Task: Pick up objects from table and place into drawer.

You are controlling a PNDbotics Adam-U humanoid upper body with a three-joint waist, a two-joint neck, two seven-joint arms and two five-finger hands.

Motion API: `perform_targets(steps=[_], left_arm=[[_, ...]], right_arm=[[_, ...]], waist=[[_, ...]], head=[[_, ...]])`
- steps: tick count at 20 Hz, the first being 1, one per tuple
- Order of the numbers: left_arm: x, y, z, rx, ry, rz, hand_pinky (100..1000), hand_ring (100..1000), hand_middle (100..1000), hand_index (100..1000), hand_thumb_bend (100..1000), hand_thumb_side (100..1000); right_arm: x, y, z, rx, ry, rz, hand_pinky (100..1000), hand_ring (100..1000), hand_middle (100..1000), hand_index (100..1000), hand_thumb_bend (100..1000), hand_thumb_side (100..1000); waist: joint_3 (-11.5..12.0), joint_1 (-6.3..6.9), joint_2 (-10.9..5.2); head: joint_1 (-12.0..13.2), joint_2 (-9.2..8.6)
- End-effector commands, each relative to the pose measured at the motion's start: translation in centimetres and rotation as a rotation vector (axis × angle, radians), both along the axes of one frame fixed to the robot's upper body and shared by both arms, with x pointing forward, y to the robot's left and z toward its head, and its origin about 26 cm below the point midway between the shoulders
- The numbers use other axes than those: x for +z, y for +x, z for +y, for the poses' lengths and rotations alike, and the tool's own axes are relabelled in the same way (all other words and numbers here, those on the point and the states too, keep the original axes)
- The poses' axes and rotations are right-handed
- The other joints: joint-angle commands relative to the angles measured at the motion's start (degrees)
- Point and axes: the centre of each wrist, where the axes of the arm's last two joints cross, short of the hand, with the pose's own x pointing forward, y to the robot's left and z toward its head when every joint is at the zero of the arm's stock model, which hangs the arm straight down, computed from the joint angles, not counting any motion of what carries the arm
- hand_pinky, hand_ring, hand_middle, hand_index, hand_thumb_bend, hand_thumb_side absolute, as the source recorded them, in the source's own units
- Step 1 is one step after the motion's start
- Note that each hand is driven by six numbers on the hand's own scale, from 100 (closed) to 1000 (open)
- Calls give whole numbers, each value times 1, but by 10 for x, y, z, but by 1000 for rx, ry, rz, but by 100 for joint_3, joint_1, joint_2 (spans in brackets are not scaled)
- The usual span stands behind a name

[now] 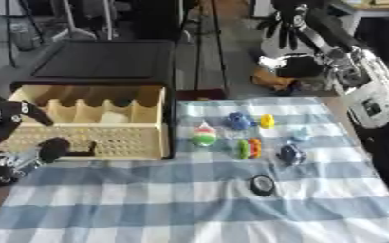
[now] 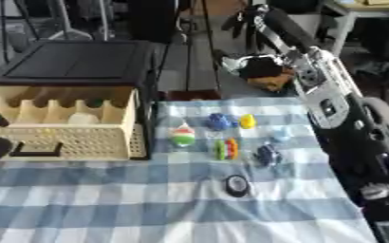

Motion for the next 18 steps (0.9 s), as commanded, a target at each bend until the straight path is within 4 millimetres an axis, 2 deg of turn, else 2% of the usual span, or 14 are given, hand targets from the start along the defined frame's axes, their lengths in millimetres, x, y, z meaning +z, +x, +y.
perform_targets(steps=[1,5,7,9,10,12,13,14,16,18], left_arm=[[3,-5,2,-39,74,67,100,100,100,669,638,1000],[-8,-8,4,-65,201,237,100,100,100,682,653,1000],[-11,-8,4,-76,276,317,161,100,126,692,673,1000],[-10,-8,4,-83,320,358,161,100,126,692,673,1000],[-13,-9,4,-87,362,397,303,260,348,680,706,1000],[-16,-10,4,-86,419,449,400,431,492,681,729,1000],[-19,-10,4,-76,436,466,412,470,523,686,734,1000],[-22,-9,3,-67,446,477,412,470,523,686,734,1000],[-30,-5,5,-38,449,510,449,594,639,741,747,1000],[-37,1,5,-15,443,533,480,653,708,786,744,1000]], right_arm=[[14,-3,-10,-26,2,-29,272,398,523,732,367,552],[14,-2,-11,-29,8,-23,271,397,522,733,367,552],[13,-2,-11,-31,11,-23,271,397,522,733,367,552],[13,-3,-11,-31,12,-22,271,397,522,733,367,552],[13,-3,-12,-32,13,-21,271,397,521,733,366,552],[13,-3,-12,-33,14,-19,271,397,520,733,365,552],[13,-2,-12,-32,14,-19,271,396,520,733,365,552],[13,-2,-11,-31,14,-18,271,396,520,733,365,552],[12,-2,-10,-27,13,-16,270,396,519,733,363,554],[12,-2,-10,-23,12,-14,270,395,518,732,362,554]], waist=[[-3,32,-89],[1,54,-100],[4,55,-102],[7,53,-105],[4,50,-103],[1,46,-102],[-4,46,-99],[-9,46,-98],[-24,44,-92],[-35,43,-86]], head=[[22,42],[24,48],[33,50],[32,52],[39,47],[45,46],[49,46],[52,46],[51,42],[50,45]])
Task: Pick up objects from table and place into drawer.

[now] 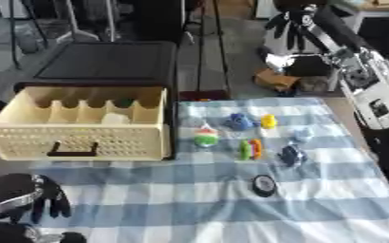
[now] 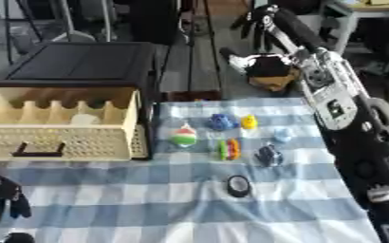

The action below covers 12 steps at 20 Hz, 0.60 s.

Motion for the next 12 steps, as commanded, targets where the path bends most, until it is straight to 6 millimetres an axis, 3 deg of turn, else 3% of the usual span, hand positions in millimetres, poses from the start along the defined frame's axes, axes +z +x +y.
perform_targets(steps=[1,7,12], left_arm=[[-1,8,2,44,24,3,502,681,734,803,741,1000],[-9,26,-5,94,10,9,584,747,788,841,722,1000],[-12,40,-11,126,-21,-25,590,747,788,843,695,1000]], right_arm=[[11,-2,-6,-9,-7,-24,270,395,518,732,362,554],[11,-2,-4,-2,-6,-22,269,394,516,731,361,555],[10,-2,-4,-2,-3,-19,268,393,514,731,359,556]], waist=[[-10,11,-52],[-63,-4,-25],[-91,-8,-7]], head=[[27,43],[42,38],[48,45]])
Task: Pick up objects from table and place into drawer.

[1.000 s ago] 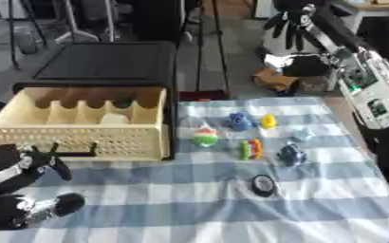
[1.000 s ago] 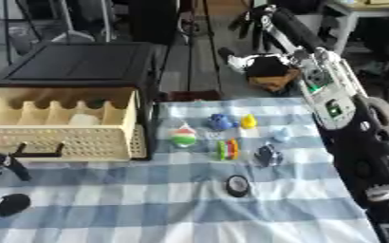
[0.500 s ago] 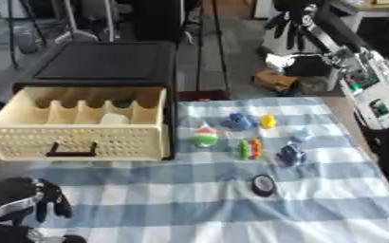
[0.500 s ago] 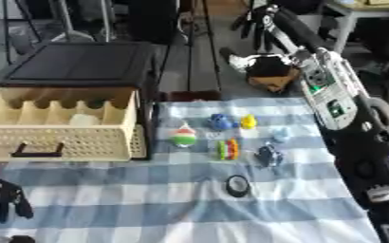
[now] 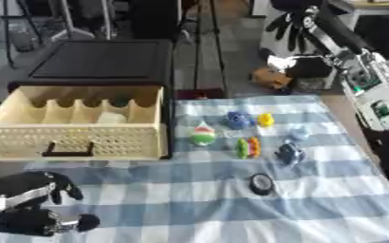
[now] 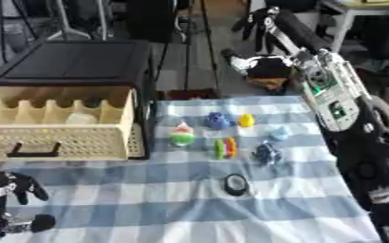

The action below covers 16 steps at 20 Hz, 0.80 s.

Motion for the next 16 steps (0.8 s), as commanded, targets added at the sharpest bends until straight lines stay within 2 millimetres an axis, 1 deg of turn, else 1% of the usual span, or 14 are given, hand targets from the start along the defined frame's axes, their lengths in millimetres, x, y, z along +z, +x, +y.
perform_targets(steps=[1,4,10,13,16], left_arm=[[7,9,-1,27,-14,-55,589,745,787,842,692,1000],[11,13,-7,19,-33,-99,589,742,785,840,683,1000],[26,15,-17,-11,-53,-169,580,729,776,831,668,1000],[32,16,-20,-17,-49,-188,583,730,775,831,667,1000],[33,19,-21,-3,-48,-207,581,728,772,828,665,1000]], right_arm=[[12,-2,-3,-2,1,-27,268,393,514,730,359,556],[11,-2,-2,1,0,-24,268,393,514,730,359,556],[10,-2,-3,-1,-1,-18,267,392,513,729,358,555],[9,-1,-3,-2,0,-15,267,392,513,729,357,556],[8,-1,-3,1,0,-13,267,392,513,729,357,556]], waist=[[-11,5,-47],[-20,1,-41],[-33,-6,-46],[-36,-6,-52],[-44,-15,-58]], head=[[10,48],[21,52],[25,55],[29,58],[28,55]])
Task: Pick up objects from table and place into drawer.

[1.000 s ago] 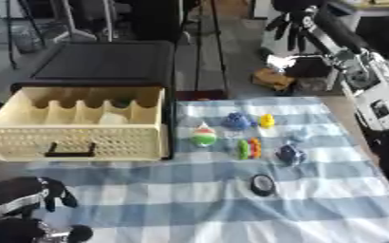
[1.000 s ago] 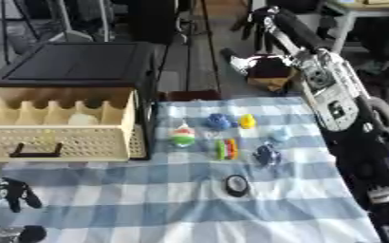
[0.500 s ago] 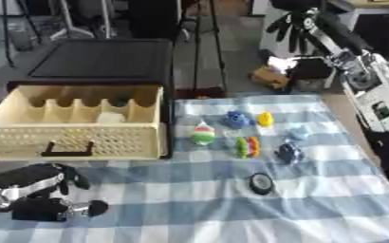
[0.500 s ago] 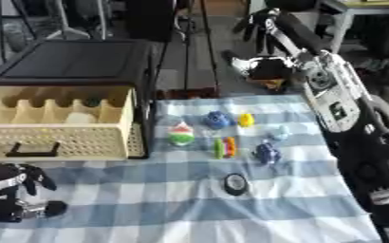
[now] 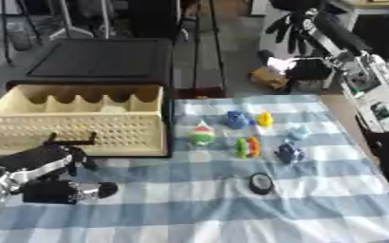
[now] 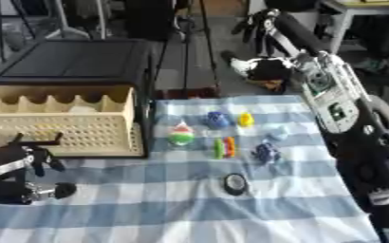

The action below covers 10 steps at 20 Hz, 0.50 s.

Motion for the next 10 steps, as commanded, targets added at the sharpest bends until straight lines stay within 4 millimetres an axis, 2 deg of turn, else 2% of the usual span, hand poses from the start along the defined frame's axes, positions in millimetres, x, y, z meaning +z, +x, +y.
perform_targets(steps=[1,10], left_arm=[[15,3,0,14,-3,-68,578,724,768,825,663,1000],[4,29,-5,88,-36,-95,561,698,748,810,652,1000]], right_arm=[[10,-2,-4,-3,-3,-21,267,392,513,729,358,556],[7,-1,-2,6,-2,-13,267,392,513,729,355,557]], waist=[[-16,1,-76],[-74,-45,-80]], head=[[24,52],[70,50]])
